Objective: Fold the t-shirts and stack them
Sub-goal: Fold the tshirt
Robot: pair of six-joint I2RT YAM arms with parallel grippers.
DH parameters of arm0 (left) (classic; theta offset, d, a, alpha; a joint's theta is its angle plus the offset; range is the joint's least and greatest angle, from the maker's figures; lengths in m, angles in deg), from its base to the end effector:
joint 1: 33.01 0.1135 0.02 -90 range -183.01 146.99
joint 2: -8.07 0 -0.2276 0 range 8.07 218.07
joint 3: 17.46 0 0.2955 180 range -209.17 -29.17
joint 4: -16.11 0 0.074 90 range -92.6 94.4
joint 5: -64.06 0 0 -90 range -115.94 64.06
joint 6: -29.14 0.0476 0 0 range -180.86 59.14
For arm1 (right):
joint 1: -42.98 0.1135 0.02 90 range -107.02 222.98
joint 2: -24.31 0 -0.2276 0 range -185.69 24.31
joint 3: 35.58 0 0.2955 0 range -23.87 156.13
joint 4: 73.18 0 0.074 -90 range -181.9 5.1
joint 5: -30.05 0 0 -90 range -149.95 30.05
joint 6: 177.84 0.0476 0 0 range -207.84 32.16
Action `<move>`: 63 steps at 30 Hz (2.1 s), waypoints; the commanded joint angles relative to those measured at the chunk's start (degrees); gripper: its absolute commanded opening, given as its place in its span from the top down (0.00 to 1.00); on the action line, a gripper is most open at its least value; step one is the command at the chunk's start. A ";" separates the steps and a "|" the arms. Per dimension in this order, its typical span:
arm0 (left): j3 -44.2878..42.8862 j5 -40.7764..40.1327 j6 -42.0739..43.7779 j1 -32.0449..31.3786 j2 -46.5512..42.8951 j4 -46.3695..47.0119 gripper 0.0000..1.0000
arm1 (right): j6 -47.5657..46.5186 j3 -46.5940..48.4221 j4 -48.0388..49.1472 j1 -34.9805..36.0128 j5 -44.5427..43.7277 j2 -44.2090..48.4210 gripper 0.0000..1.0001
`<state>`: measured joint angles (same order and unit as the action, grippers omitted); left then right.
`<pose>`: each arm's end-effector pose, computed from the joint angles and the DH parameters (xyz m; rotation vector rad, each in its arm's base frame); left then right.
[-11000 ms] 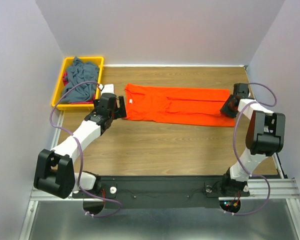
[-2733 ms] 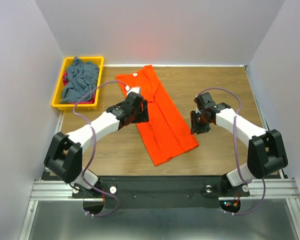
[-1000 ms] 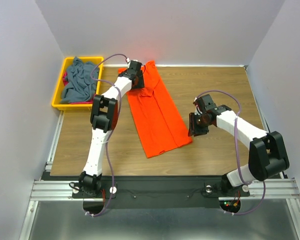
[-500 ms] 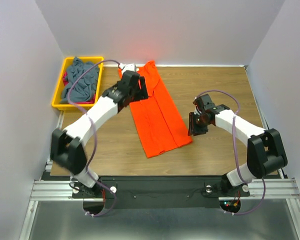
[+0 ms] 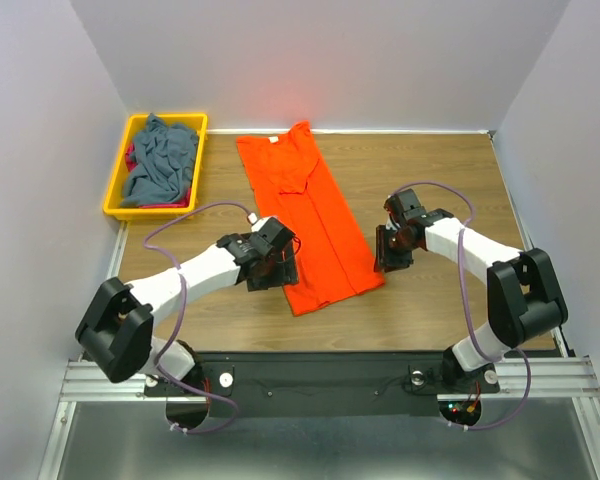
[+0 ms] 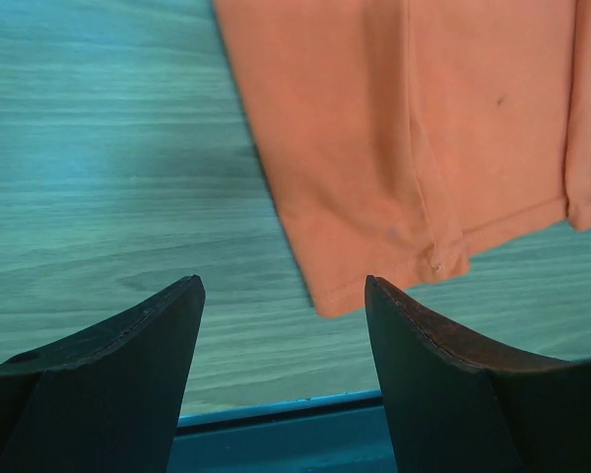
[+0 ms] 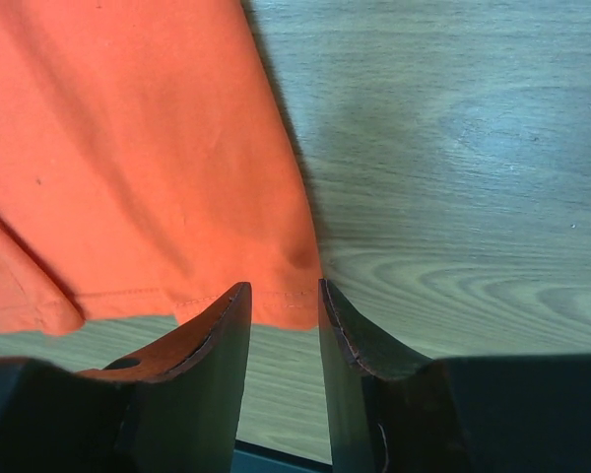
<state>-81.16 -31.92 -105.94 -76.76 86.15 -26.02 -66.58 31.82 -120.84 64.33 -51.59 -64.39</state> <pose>0.2391 -0.2220 0.1616 -0.0715 2.6159 -0.4533 0.3082 0.1279 0.1207 -0.0406 2.8272 0.3833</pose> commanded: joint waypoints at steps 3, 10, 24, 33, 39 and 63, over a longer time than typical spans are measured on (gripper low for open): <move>-3.47 3.51 0.60 -2.39 5.49 -1.05 0.23 | 0.63 -0.22 2.54 -0.07 -1.07 -0.33 0.60; -5.84 4.05 1.75 -5.38 12.70 -3.07 0.26 | 0.80 -0.40 2.55 -0.07 -1.24 -0.77 0.60; -6.11 3.87 1.31 -8.11 18.24 -4.30 0.46 | 0.98 -1.45 3.42 -0.07 -0.80 -1.38 0.60; -5.41 4.66 1.48 -8.46 20.09 -3.95 0.54 | 1.68 -2.68 4.30 -0.07 1.92 -2.61 0.60; -5.32 5.01 1.66 -8.46 20.62 -3.69 0.57 | 2.21 -4.88 4.74 0.37 2.89 -3.84 0.60; -5.49 5.54 2.45 -8.55 17.47 -4.21 1.00 | 2.48 -3.74 2.20 0.45 2.54 -1.39 0.99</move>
<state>-87.10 -25.03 -104.19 -84.78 104.88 -26.71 -63.61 26.68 -116.40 64.39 -48.36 -67.19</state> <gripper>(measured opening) 0.026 0.039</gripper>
